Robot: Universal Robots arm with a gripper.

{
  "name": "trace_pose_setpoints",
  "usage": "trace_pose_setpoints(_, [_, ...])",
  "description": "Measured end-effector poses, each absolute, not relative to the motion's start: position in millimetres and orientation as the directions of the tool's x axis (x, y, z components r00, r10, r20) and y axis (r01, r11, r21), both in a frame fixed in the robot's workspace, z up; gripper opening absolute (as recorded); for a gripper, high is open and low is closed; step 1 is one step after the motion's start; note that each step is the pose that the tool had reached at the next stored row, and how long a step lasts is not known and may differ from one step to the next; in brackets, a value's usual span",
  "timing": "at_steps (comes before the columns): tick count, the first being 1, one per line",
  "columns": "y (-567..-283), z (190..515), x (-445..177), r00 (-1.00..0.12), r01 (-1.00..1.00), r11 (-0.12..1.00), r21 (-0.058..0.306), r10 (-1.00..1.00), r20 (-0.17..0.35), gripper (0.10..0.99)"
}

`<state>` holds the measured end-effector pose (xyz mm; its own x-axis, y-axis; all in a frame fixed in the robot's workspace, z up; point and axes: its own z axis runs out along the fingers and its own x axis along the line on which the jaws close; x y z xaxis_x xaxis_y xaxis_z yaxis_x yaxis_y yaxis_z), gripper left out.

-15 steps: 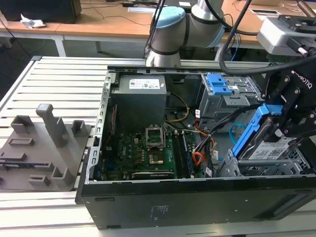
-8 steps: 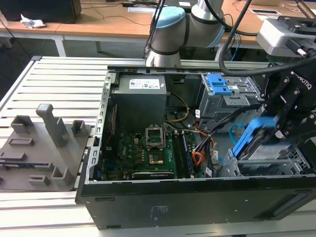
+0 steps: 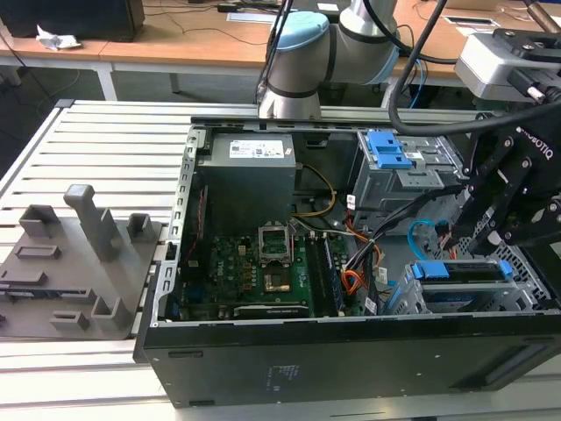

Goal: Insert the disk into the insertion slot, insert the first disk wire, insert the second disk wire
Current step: 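Insert the disk into the insertion slot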

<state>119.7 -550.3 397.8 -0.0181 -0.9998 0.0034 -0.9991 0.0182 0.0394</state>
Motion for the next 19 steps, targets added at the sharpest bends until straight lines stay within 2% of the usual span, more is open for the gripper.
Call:
trace_pose_setpoints(1, [-550.3,397.8,119.7,-0.018,-0.999,0.018,0.039,-1.000,0.003,0.361])
trace_pose_setpoints(2, [-550.3,397.8,119.7,-0.018,-0.999,0.018,0.039,-1.000,0.003,0.361])
trace_pose_setpoints(6, [-550.3,397.7,119.7,-0.018,-0.999,0.018,0.039,-1.000,0.003,0.118])
trace_pose_setpoints(19, [-548.7,397.3,130.7,-0.018,-0.999,0.018,0.040,-1.000,0.003,0.106])
